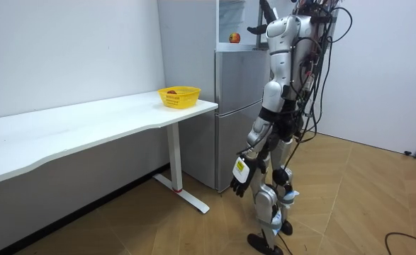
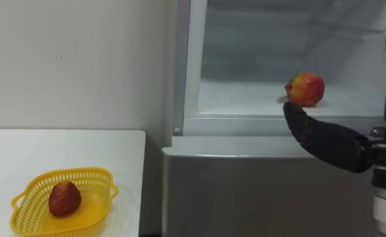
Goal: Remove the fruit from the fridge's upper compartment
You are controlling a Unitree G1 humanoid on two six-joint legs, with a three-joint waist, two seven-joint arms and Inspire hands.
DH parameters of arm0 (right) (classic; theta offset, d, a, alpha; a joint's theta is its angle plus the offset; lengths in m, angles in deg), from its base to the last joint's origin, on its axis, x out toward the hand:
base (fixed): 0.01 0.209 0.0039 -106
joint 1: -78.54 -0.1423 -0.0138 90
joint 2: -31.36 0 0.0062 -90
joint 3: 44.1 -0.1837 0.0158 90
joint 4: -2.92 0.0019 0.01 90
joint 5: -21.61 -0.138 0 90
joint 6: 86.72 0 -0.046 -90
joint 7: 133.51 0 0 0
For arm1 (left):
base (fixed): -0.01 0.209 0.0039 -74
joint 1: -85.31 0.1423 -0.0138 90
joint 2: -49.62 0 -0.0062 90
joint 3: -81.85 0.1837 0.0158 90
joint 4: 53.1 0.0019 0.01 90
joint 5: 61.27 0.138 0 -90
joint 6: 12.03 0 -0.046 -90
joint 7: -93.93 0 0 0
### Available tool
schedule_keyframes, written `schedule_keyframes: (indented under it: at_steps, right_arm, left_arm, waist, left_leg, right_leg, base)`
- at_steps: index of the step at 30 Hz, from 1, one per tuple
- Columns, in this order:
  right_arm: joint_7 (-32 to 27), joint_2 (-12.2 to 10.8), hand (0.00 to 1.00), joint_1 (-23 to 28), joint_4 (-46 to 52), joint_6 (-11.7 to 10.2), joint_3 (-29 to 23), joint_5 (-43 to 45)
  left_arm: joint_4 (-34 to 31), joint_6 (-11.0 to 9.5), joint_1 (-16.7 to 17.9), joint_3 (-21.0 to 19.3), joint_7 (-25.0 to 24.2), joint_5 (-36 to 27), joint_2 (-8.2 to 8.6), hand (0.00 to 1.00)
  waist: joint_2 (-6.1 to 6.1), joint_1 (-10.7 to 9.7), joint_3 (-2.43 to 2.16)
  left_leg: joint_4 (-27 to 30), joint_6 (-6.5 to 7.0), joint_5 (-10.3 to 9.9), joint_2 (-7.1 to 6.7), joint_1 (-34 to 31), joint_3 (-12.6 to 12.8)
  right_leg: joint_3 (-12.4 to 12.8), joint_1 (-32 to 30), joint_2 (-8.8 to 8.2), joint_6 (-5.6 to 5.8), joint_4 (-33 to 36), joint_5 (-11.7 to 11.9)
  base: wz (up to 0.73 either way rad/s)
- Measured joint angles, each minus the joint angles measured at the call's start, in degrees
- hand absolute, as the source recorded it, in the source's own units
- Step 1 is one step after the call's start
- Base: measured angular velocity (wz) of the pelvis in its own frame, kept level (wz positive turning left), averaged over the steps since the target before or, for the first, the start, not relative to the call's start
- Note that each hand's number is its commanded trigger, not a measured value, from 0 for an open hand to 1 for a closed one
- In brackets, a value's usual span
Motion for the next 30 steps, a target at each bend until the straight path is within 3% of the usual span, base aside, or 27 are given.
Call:
schedule_keyframes:
  at_steps: [3, 7, 10, 14, 19, 22, 24, 28, 30]
  right_arm:
    - [0.6, 0.0, 0.0, -0.14, -1.99, 1.4, -0.41, -1.45]
    - [0.61, 0.21, 0.0, -2.88, -4.63, 1.63, -1.48, -5.16]
    - [-0.2, 1.9, 0.0, -6.95, -8.1, 1.65, -2.13, -8.08]
    - [-1.75, 5.68, 0.0, -9.24, -12.3, 1.7, -1.99, -11.89]
    - [-3.3, 6.33, 0.0, -9.4, -14.29, 2.98, -2.0, -11.87]
    - [-3.7, 6.39, 0.0, -11.22, -15.81, 4.23, -2.21, -11.87]
    - [-3.85, 7.23, 0.0, -11.93, -17.23, 4.23, -2.35, -12.58]
    - [-3.89, 10.97, 0.0, -14.28, -22.96, 5.48, -2.35, -15.53]
    - [-3.8, 11.63, 0.0, -14.58, -25.8, 5.93, -2.33, -16.25]
  left_arm:
    - [0.06, 0.05, -0.16, -0.14, -0.02, 0.02, -0.01, 0.0]
    - [0.14, -0.04, -0.49, -0.13, -0.14, -0.07, -0.13, 0.0]
    - [0.06, -0.1, -0.69, -0.09, -0.28, -0.07, -0.43, 0.0]
    - [0.02, -0.1, -0.82, -0.01, -0.5, -0.07, -0.92, 0.0]
    - [-0.17, -0.01, -0.73, -0.03, -0.58, -0.05, -1.09, 0.0]
    - [-0.16, 0.48, -0.61, -0.1, -0.69, -0.02, -1.14, 0.0]
    - [-0.39, 0.68, -0.3, -0.28, -1.04, -0.03, -1.18, 0.0]
    - [-1.02, 1.31, 0.33, -1.36, -2.18, -0.05, -1.47, 0.0]
    - [-1.18, 1.65, 0.4, -1.36, -2.56, -0.05, -1.89, 0.0]
  waist:
    - [-0.35, 0.12, -0.12]
    - [-0.46, -0.04, 0.42]
    - [-0.67, 0.14, 0.55]
    - [-1.27, 0.81, 0.31]
    - [-1.75, 1.6, 0.07]
    - [-2.19, 0.87, 0.14]
    - [-2.57, 0.97, 0.07]
    - [-3.27, 1.63, -0.29]
    - [-3.53, 1.75, -0.08]
  left_leg:
    - [0.0, 0.0, 0.0, -0.02, -0.26, -0.08]
    - [0.07, 0.01, 0.01, -0.01, -0.69, -0.12]
    - [0.07, 0.0, 0.01, -0.01, -0.76, -0.04]
    - [0.17, 0.01, 0.02, -0.02, -0.65, -0.34]
    - [0.62, 0.0, 0.02, -0.01, -0.71, -0.78]
    - [0.88, 0.0, 0.03, -0.17, -1.06, -1.87]
    - [1.02, 0.0, 0.03, -0.26, -1.11, -2.12]
    - [1.42, 0.0, 0.03, -0.27, -1.32, -2.39]
    - [1.81, -0.01, 0.03, -0.27, -1.28, -2.83]
  right_leg:
    - [-0.02, -0.3, 0.0, 0.0, -0.04, 0.0]
    - [-0.05, -0.77, 0.0, 0.0, 0.0, 0.0]
    - [-0.01, -0.81, 0.0, -0.03, -0.04, -0.03]
    - [-0.19, -0.68, -0.03, -0.03, -0.07, -0.04]
    - [-0.74, -0.63, -0.11, -0.03, 0.0, -0.04]
    - [-1.89, -0.64, -0.37, -0.11, -0.01, -0.17]
    - [-2.33, -0.58, -0.5, -0.21, -0.18, -0.33]
    - [-3.04, -0.2, -0.6, -0.23, -0.81, -0.32]
    - [-3.28, 0.36, -0.56, -0.26, -0.86, -0.3]
  base:
    - [0.0]
    - [0.0]
    - [0.0]
    - [0.02]
    - [0.03]
    - [0.16]
    - [0.09]
    - [0.08]
    - [0.12]
